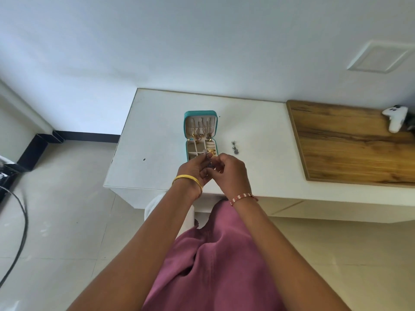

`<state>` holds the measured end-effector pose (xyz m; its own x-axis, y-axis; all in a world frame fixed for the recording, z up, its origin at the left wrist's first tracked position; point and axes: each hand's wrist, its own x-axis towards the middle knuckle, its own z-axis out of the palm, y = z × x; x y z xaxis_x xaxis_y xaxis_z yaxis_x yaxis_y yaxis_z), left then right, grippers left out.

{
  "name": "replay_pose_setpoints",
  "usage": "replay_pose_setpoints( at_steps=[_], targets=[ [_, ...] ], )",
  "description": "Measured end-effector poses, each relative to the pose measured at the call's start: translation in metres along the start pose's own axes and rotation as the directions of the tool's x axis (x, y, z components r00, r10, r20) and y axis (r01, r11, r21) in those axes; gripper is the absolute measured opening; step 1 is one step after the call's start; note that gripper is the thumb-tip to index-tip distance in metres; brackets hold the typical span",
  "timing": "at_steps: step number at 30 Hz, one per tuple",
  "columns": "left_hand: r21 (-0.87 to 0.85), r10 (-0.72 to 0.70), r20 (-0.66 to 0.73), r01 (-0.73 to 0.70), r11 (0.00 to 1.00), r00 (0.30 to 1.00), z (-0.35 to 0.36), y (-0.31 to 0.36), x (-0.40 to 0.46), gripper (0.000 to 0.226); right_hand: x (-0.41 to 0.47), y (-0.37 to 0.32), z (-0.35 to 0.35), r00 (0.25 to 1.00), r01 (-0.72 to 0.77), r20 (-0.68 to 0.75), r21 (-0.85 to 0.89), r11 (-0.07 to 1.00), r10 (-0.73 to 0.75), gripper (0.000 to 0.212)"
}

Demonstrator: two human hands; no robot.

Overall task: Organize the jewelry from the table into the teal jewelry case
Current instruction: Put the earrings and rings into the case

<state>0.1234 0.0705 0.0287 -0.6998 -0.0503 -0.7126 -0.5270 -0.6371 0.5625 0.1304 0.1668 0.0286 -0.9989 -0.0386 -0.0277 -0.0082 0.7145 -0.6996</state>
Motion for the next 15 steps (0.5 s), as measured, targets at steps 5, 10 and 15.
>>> replay_pose_setpoints(
  at_steps=[5, 10, 15],
  targets=[
    [0.059, 0.033, 0.044, -0.035, 0.998, 0.998, 0.0, 0.005, -0.014, 0.017, -0.002, -0.009, -0.008, 1.0, 0.008, -0.015, 0.034, 0.999, -0.007, 0.018],
    [0.367, 0.177, -0.048, -0.148, 0.918, 0.983, -0.001, 0.008, -0.026, 0.013, -0.008, -0.012, -0.02, 0.992, -0.129, 0.033, 0.364, 0.923, 0.125, 0.007],
    [0.581, 0.456, -0.05, -0.345, 0.737, 0.889, -0.005, 0.004, -0.031, 0.026, -0.011, -0.012, -0.029, 0.992, -0.123, 0.039, 0.448, 0.885, 0.118, 0.016]
  ],
)
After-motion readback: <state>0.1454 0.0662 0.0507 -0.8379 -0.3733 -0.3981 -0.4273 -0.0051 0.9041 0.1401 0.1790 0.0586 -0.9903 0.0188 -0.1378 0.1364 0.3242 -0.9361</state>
